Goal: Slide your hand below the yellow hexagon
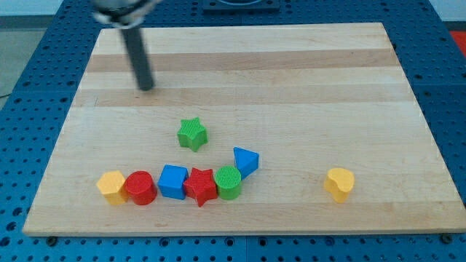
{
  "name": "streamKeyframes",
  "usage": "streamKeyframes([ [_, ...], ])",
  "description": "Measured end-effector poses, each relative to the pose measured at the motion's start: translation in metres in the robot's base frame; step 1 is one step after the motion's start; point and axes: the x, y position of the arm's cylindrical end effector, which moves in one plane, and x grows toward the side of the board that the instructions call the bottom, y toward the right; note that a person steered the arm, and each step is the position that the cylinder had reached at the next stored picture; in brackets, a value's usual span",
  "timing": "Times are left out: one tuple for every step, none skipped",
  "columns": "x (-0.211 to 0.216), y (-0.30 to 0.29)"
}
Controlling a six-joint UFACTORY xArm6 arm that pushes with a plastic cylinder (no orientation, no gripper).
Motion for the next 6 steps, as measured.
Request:
streamKeyframes([
  [0.050,-0.085],
  [0.078,-0.085],
  [0.138,-0.075],
  [0.191,-0.048],
  [0.248,-0.007],
  [0.251,0.007],
])
